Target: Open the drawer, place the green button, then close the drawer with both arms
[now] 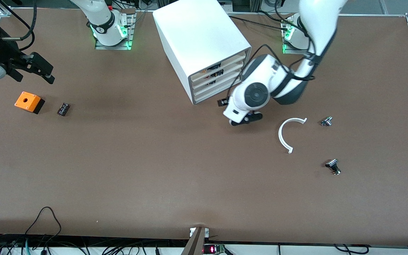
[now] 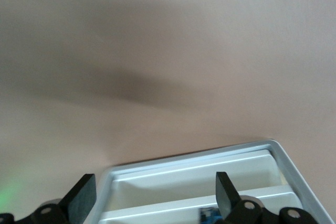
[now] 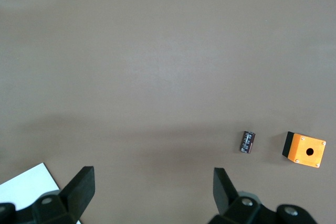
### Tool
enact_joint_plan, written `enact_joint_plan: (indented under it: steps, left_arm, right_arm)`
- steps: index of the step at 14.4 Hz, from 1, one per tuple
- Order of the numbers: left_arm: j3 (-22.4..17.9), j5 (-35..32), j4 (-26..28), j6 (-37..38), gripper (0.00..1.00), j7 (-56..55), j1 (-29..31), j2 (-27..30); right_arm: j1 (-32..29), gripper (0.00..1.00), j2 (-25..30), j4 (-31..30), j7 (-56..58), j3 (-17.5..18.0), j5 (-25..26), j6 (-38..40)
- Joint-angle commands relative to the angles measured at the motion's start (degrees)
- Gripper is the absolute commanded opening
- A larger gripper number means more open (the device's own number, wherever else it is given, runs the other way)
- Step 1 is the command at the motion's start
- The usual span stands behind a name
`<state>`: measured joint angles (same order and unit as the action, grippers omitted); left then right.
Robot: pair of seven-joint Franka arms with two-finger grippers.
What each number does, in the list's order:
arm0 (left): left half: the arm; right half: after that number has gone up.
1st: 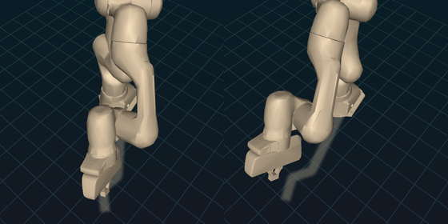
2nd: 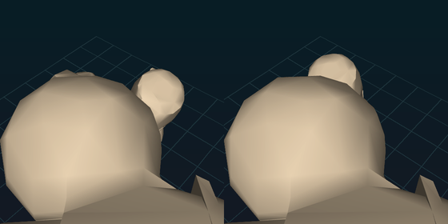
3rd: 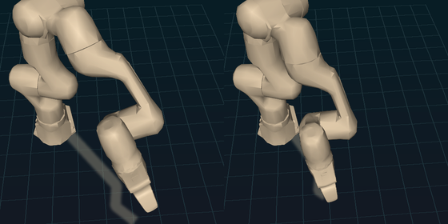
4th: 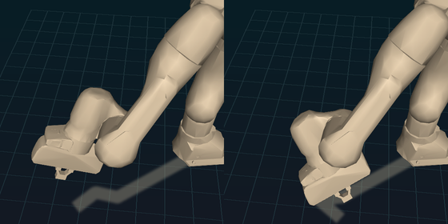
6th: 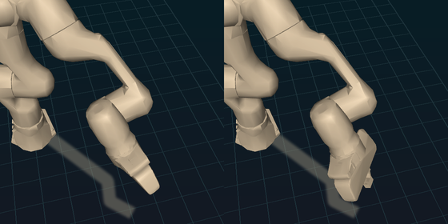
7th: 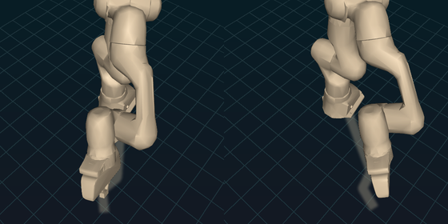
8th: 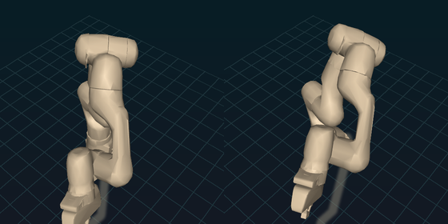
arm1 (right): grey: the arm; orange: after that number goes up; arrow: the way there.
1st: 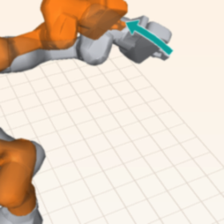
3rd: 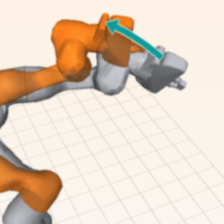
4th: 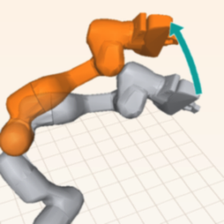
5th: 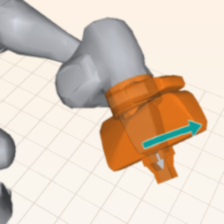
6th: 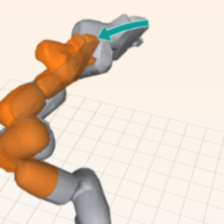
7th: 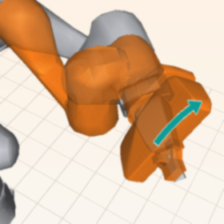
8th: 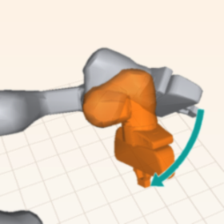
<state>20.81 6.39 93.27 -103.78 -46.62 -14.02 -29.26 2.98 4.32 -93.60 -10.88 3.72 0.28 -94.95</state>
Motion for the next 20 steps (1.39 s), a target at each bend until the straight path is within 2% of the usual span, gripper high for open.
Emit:
enact_joint_plan:
  steps: [1,3,7,11,12,14,17,18,20]
  left_arm:
    - [0.3,-4.8,-6.4,7.8,1.00,5.2,3.3,0.0]
    - [0.3,-6.7,-8.4,10.6,1.00,9.4,6.8,1.7]
    - [0.2,-7.4,-8.4,19.4,1.00,22.9,14.3,10.1]
    - [-0.2,-7.4,-9.2,21.4,1.00,41.2,20.7,16.7]
    - [-2.8,-7.3,-8.7,21.4,1.00,44.7,20.4,19.2]
    - [-11.5,-4.2,-5.8,21.0,1.00,50.9,17.2,25.2]
    - [-21.5,-3.7,-2.1,16.6,1.00,50.2,9.7,27.8]
    - [-23.8,-4.1,0.0,14.5,1.00,47.6,8.3,28.5]
    - [-24.1,-4.2,3.5,9.7,1.00,47.7,8.4,31.5]
  right_arm:
    - [-0.6,1.00,-0.5,1.7,1.1,0.3,-0.5,1.2]
    - [-0.6,1.00,-0.6,2.3,1.1,0.3,-0.5,1.2]
    - [-0.7,1.00,-0.6,2.4,1.1,0.2,-0.5,1.2]
    - [-0.7,1.00,-0.6,2.7,1.2,0.2,-0.3,1.2]
    - [-0.7,1.00,-0.6,2.7,1.4,0.2,-0.3,1.2]
    - [-0.7,1.00,-0.6,2.7,1.4,0.2,-0.2,1.2]
    - [-0.7,1.00,-0.6,2.7,1.4,0.2,-0.2,1.2]
    - [-0.7,1.00,-0.6,2.7,1.6,0.2,-0.2,1.3]
    - [-0.7,1.00,-0.6,2.7,4.8,0.1,-0.2,1.3]
